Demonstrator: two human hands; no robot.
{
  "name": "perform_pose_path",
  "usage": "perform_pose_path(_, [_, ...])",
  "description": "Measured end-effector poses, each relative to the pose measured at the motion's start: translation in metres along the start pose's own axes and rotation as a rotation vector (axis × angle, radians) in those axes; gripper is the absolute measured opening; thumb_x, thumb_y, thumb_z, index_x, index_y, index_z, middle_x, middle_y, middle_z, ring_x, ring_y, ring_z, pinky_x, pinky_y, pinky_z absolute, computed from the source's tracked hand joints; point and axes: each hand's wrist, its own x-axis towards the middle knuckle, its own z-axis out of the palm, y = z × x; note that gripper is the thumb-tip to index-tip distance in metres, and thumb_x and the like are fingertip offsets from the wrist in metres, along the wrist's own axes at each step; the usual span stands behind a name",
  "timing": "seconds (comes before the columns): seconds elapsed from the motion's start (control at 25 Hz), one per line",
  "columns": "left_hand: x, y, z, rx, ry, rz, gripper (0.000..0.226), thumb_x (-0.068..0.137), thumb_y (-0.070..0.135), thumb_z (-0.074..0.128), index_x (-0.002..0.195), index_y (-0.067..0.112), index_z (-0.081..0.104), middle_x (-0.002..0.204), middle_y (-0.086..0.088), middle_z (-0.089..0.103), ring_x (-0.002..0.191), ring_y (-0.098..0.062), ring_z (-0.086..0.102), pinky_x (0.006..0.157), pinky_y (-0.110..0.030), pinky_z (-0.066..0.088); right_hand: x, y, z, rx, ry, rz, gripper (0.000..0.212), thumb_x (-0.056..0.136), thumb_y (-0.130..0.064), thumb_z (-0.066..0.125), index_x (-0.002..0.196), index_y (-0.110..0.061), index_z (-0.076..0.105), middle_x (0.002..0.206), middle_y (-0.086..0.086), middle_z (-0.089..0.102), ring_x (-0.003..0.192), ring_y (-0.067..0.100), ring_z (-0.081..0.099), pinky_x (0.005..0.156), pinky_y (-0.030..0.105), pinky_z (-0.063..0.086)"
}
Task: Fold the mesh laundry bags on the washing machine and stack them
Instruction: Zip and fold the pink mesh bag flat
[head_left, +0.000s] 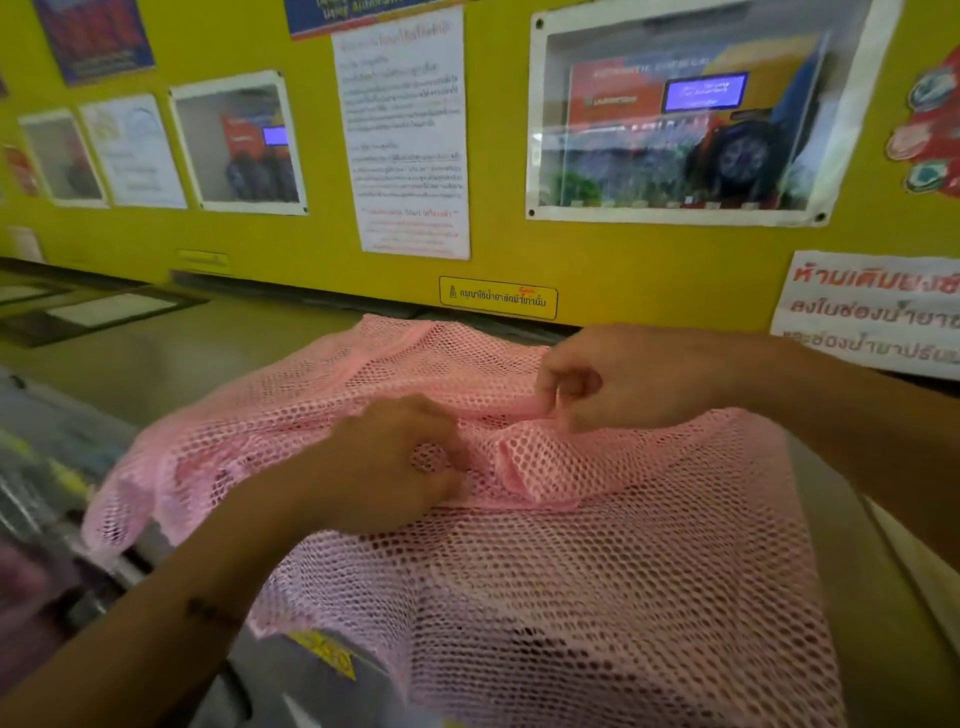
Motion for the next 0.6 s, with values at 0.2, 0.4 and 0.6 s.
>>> perform_pose_path(0.2, [-0.009, 0.006, 0.002, 0.023, 0.088, 0.08, 0.019, 0.071, 0.051, 0.061, 0.087, 0.047, 0.07, 0.106, 0.017, 0.059, 0.106, -0.01, 0.055, 0.1, -0.051, 0.041, -0.001, -0.021, 0.037, -0.127, -0.121, -0.115, 0.046, 0.084, -0.034, 0.068, 0.126, -0.039, 0.049, 0.106, -0.017, 0.06, 0.098, 0.014, 0.059, 0.08, 0.034, 0.051])
perform_pose_path(0.4, [-0.03, 0.004, -0.034, -0.351, 0.161, 0.159, 0.014, 0.082, 0.032, 0.065, 0.08, 0.018, 0.069, 0.078, -0.003, 0.068, 0.077, -0.01, 0.061, 0.077, -0.036, 0.048, -0.016, 0.003, -0.01, 0.168, -0.158, -0.079, 0.022, 0.087, -0.012, 0.061, 0.106, -0.019, 0.07, 0.104, 0.006, 0.073, 0.096, 0.03, 0.067, 0.086, 0.047, 0.052])
perform_pose_path(0.6, [-0.07, -0.013, -0.077, -0.483, -0.488, 0.094, 0.024, 0.079, 0.029, 0.07, 0.096, 0.013, 0.076, 0.104, -0.018, 0.073, 0.102, -0.033, 0.065, 0.092, -0.041, 0.045, -0.029, 0.013, -0.036, 0.179, -0.367, 0.025, 0.025, 0.08, -0.022, 0.073, 0.104, -0.029, 0.074, 0.101, 0.002, 0.074, 0.095, 0.014, 0.068, 0.089, 0.035, 0.049])
